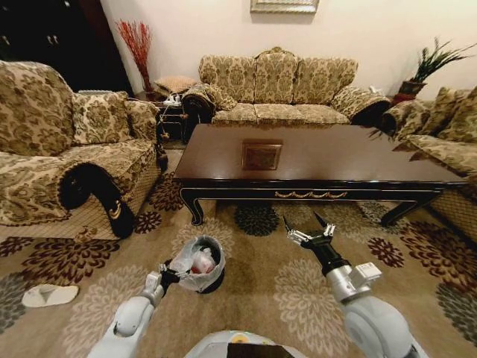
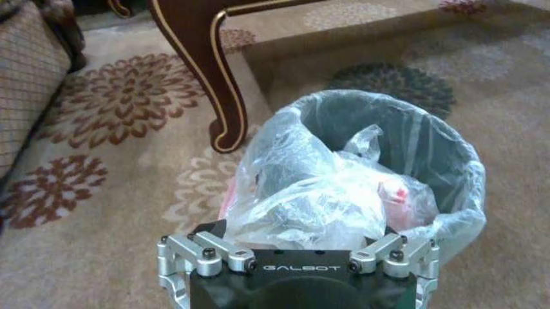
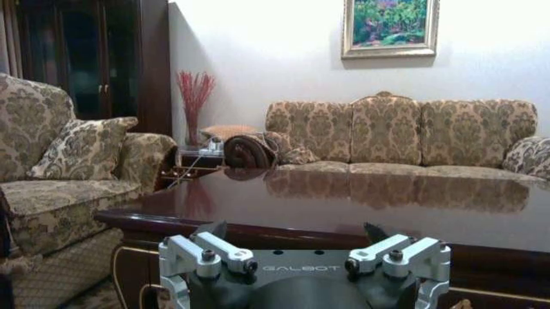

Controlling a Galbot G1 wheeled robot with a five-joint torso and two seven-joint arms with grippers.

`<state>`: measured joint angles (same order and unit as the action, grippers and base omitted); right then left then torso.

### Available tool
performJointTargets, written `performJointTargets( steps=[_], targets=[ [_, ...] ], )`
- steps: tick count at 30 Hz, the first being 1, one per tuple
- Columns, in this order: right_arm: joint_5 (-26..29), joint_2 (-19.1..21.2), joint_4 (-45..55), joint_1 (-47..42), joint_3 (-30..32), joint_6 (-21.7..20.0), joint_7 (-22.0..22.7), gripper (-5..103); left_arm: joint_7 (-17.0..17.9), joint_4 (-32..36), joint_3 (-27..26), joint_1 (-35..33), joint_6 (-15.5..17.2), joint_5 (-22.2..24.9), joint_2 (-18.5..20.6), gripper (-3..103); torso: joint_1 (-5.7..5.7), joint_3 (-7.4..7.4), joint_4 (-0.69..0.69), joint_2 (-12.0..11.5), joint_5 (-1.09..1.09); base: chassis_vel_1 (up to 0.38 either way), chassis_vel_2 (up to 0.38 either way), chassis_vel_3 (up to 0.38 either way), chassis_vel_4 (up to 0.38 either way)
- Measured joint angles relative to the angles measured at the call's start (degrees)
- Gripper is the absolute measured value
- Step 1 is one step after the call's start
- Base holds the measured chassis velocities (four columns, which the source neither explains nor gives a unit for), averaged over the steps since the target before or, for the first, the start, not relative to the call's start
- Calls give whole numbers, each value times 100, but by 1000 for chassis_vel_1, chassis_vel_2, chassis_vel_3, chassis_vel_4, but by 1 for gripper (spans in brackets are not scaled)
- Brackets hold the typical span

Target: Move to the front of the table and place the trash on the table into the trash bin.

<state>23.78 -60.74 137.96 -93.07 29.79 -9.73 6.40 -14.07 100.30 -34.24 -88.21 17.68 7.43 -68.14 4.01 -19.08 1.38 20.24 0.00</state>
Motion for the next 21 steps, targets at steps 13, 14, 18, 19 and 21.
performJointTargets(
  steps=[13, 14, 18, 19, 21],
  targets=[
    [-15, 0, 0, -28, -37, 26, -7, 100, -573, 266, -120, 249, -187, 1199, 64, 100, 1, -2, 0, 4, 0, 0, 0, 0, 0],
    [-15, 0, 0, -28, -37, 26, -7, 100, -573, 266, -120, 249, -187, 1199, 64, 100, 1, -2, 0, 4, 0, 0, 0, 0, 0],
    [-16, 1, -20, -8, -74, 27, -10, 100, -383, 430, -152, 309, -140, 1747, 122, 100, 1, -3, 0, 4, 0, 0, 0, 0, 0],
    [-16, -1, -25, 2, -84, 27, -11, 100, -371, 455, -162, 336, -132, 1811, 148, 100, 1, -3, 0, 4, 0, 0, 0, 0, 0],
    [-15, -3, -26, 10, -86, 27, -11, 100, -365, 461, -169, 369, -122, 1858, 178, 100, 1, -3, 0, 4, 1, 0, 0, 0, 0]
  ],
)
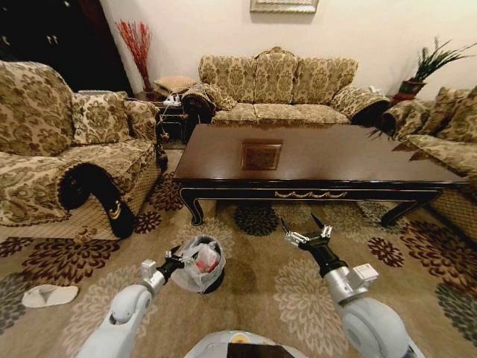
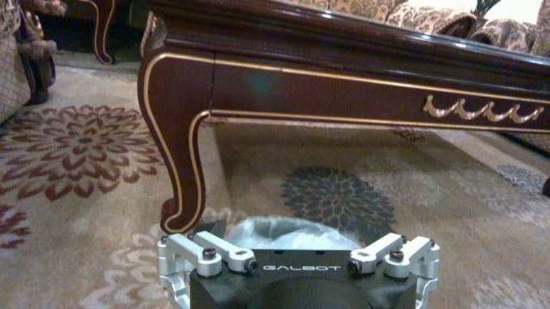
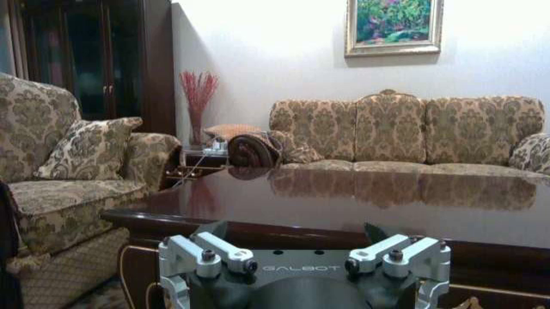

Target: Move to the front of the table and place the trash on the table into the trash bin.

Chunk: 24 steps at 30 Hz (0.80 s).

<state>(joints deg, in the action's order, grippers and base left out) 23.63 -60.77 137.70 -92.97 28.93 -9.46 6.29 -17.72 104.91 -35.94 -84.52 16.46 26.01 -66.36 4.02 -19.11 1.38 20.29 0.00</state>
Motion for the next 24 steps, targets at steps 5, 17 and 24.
performJointTargets(
  steps=[5, 17, 24],
  targets=[
    [3, -8, 1, -21, 17, 2, 1, 100, 265, 13, 36, 87, 92, 300, 12, 100, 0, 0, 0, 0, 0, 0, 0, 0, 0],
    [41, 2, 8, -33, 89, -21, 34, 100, 1863, 166, 29, 289, -176, 317, -196, 100, 1, -1, -1, 1, -1, 0, 0, 0, 0],
    [41, -47, -3, -31, 174, -93, 55, 100, 2054, 713, -610, -75, -564, 170, -507, 100, 0, -1, 1, 2, 0, 0, 0, 0, 0]
  ],
)
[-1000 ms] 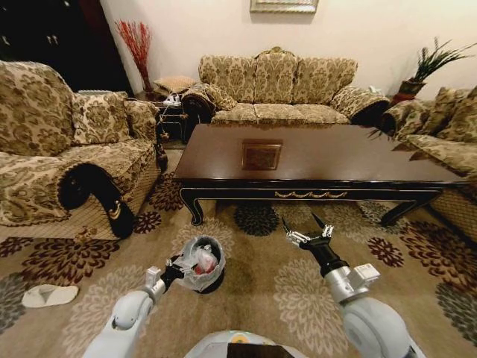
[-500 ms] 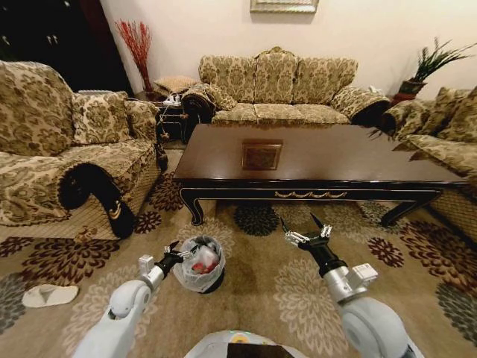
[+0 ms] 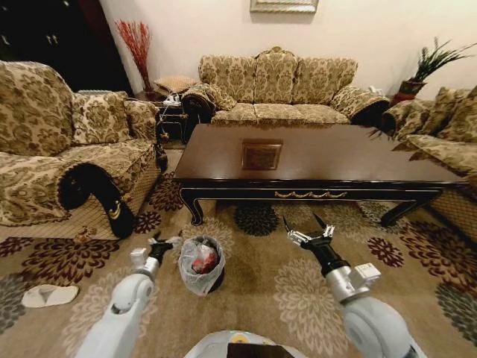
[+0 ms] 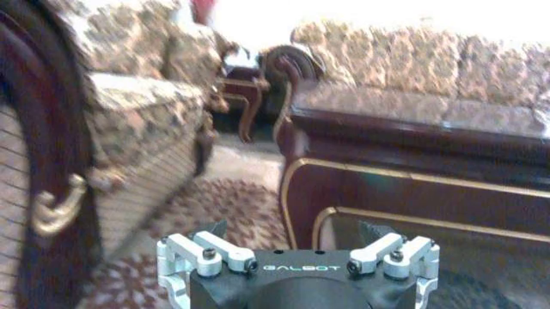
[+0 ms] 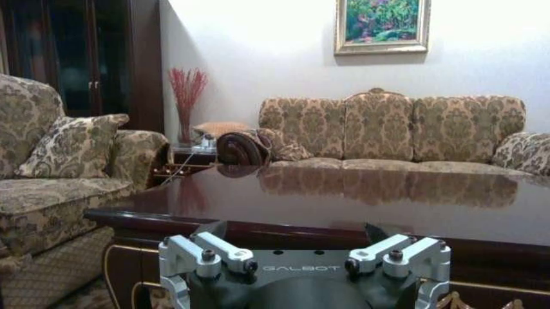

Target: Move to the front of the table and place the trash on the table into the trash bin.

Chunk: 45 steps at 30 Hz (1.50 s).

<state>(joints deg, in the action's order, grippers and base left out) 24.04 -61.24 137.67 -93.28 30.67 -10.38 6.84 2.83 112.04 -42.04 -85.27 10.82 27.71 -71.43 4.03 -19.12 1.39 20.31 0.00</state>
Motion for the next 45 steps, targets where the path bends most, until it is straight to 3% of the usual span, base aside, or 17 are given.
performJointTargets(
  steps=[6, 16, 30, 32, 35, 39, 45],
  targets=[
    [-13, 12, -9, 21, -11, -173, 73, 100, -20, 376, -257, -408, -217, -276, -259, 100, 0, 0, -1, 0, 0, 0, 0, 0, 0],
    [-129, 17, -13, 19, -144, -259, 78, 100, -135, 322, -387, -698, -482, -431, -371, 100, 0, 0, -1, 0, -1, 0, 0, 0, 0],
    [-345, -71, 62, -108, -206, -276, 49, 100, -144, 447, -331, -740, -490, -531, -373, 100, 3, -2, -5, 0, -4, -127, -130, 121, 132],
    [-372, -84, 66, -114, -231, -270, 45, 100, -145, 467, -328, -776, -499, -555, -379, 100, 1, -1, 2, 1, 10, -210, -164, 268, 224],
    [-386, -87, 66, -118, -263, -256, 39, 100, -145, 474, -332, -805, -516, -568, -384, 100, 2, -1, -2, 1, -7, -275, -289, 227, 254],
    [-399, -87, 68, -116, -300, -238, 34, 100, -145, 500, -343, -837, -539, -576, -396, 100, 0, 0, -2, 1, 4, -253, -281, 257, 267],
    [-413, -81, 68, -116, -336, -220, 30, 100, -145, 522, -322, -872, -570, -628, -442, 100, 0, 0, 0, 1, 1, -256, -252, 262, 248]
  ],
)
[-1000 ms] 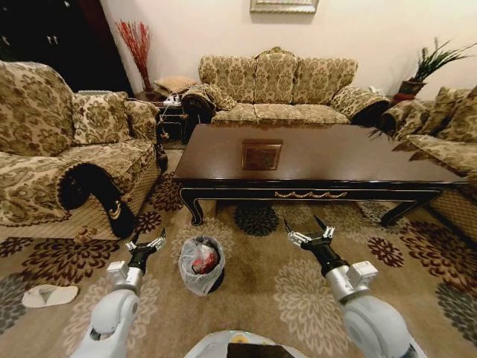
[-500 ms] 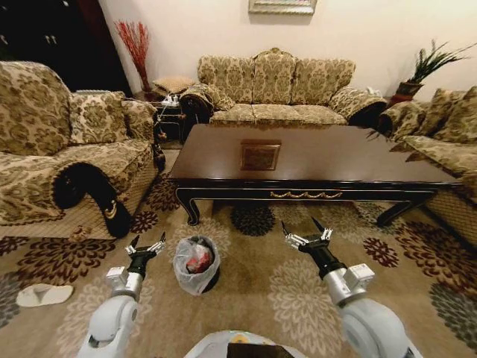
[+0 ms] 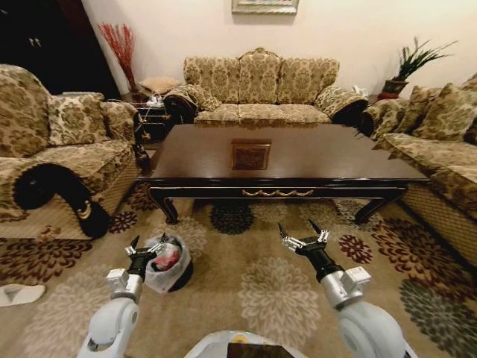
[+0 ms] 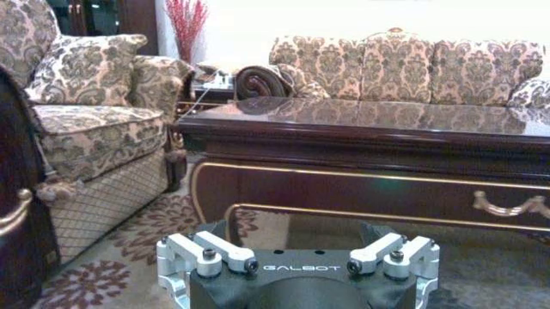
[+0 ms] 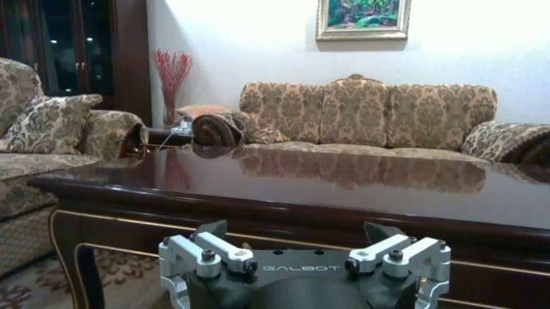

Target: Move to the front of the table and place the trash on the table into the trash bin.

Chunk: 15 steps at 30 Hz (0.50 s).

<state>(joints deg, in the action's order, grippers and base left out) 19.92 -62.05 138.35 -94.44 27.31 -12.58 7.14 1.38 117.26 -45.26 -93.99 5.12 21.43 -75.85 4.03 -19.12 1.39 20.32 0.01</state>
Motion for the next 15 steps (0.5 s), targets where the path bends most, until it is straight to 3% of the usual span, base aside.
performJointTargets(
  steps=[4, 5, 9, 12, 15],
  targets=[
    [-3, 1, 0, -1, -13, 29, 0, 100, 1, 5, 35, -10, -13, -43, -18, 100, -1, 1, -2, 1, 1, -252, -257, 238, 240],
    [-3, 1, 0, -2, -22, 33, -1, 100, 2, 6, 48, -10, -16, -53, -22, 100, 3, -3, -5, -2, -10, -235, -269, 231, 242],
    [-9, 0, 2, -4, -41, 42, -1, 100, 8, 34, 68, -21, -25, -78, -44, 100, -2, 1, -1, 0, 8, -235, -160, 251, 193],
    [-19, -4, 2, -5, -60, 43, -3, 100, 7, 40, 86, -40, -26, -89, -57, 100, 0, -1, -3, -1, -8, -191, -244, 229, 252],
    [-32, -9, 2, -3, -83, 45, -6, 100, 7, 52, 93, -52, -38, -101, -70, 100, -2, 1, -1, -1, 2, -204, -201, 191, 215]
  ],
)
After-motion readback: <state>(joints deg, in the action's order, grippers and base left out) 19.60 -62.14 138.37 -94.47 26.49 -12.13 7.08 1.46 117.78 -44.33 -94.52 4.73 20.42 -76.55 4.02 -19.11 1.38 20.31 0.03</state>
